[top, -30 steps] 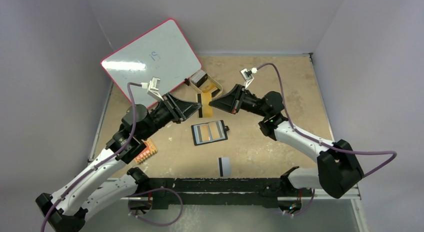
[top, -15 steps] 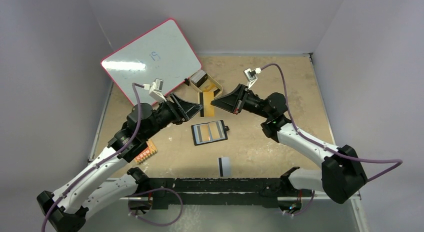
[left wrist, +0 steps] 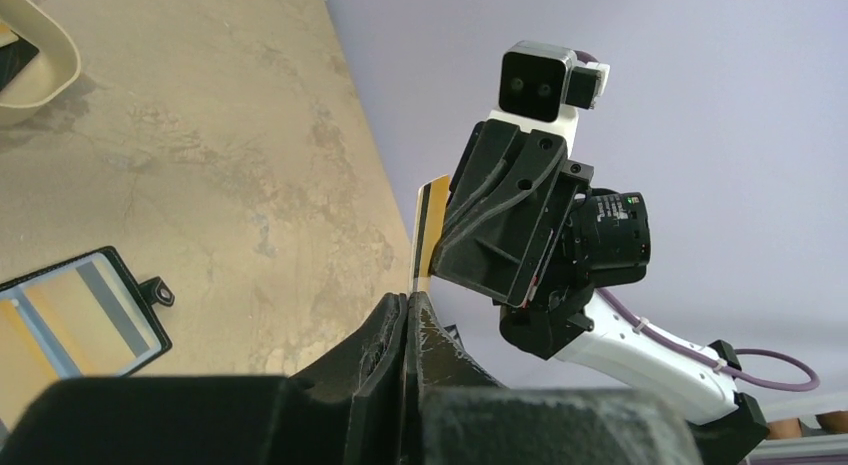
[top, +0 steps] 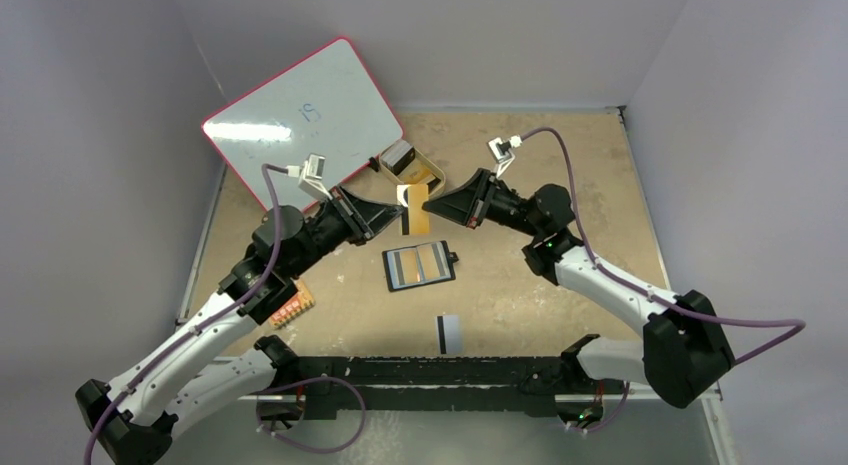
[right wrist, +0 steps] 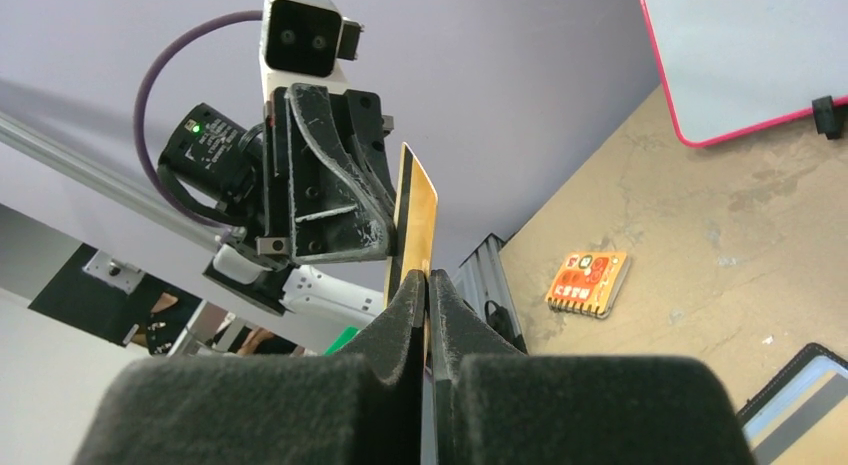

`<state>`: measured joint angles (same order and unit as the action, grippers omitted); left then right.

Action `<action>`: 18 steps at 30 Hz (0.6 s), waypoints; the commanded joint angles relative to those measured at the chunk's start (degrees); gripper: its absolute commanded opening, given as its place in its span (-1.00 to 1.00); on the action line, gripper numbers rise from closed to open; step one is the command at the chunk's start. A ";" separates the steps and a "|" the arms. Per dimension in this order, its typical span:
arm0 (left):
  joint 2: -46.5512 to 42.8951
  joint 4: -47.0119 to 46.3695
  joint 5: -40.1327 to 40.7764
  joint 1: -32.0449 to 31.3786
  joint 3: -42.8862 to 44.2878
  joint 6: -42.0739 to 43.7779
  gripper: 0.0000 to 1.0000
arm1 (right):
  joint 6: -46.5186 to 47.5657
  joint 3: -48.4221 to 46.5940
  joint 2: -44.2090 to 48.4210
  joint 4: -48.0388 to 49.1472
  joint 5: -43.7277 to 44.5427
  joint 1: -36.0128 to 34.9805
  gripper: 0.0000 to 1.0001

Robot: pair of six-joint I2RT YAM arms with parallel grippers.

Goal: Put the credit cards into the card holder
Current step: Pick up the credit card from the storage box.

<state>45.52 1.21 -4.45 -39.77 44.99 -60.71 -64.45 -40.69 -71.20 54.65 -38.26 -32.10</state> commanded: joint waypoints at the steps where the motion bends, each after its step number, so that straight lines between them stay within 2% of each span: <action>1: -0.36 -5.43 -0.54 0.03 -1.17 -1.40 -1.00 | 2.44 -2.07 -0.19 -2.87 -1.04 -0.07 -1.00; 3: 0.06 -7.01 -1.69 -0.01 -1.90 -1.49 -1.00 | 2.93 -1.95 -0.49 -3.74 -1.79 -0.07 -0.95; 6: 0.35 -7.36 -1.57 0.04 -2.99 -1.57 -1.00 | 3.56 -1.97 -0.16 -7.37 -2.69 0.14 -0.65; 11: -0.15 -1.60 4.30 0.00 -5.94 0.31 -1.00 | 17.68 -5.49 4.04 -29.31 8.62 1.29 -0.22; 14: 0.37 -1.90 7.39 0.04 -9.71 -0.45 -1.00 | 24.57 -7.53 3.75 -38.69 14.78 1.69 -0.10; 18: 4.74 -6.85 7.38 0.05 -13.61 -2.56 -1.00 | 33.07 -8.97 0.73 -45.49 21.58 2.09 -0.05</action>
<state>46.96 -0.78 0.75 -39.77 34.11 -61.23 -43.92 -46.17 -68.97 20.51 -26.30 -30.55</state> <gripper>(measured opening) 0.006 0.465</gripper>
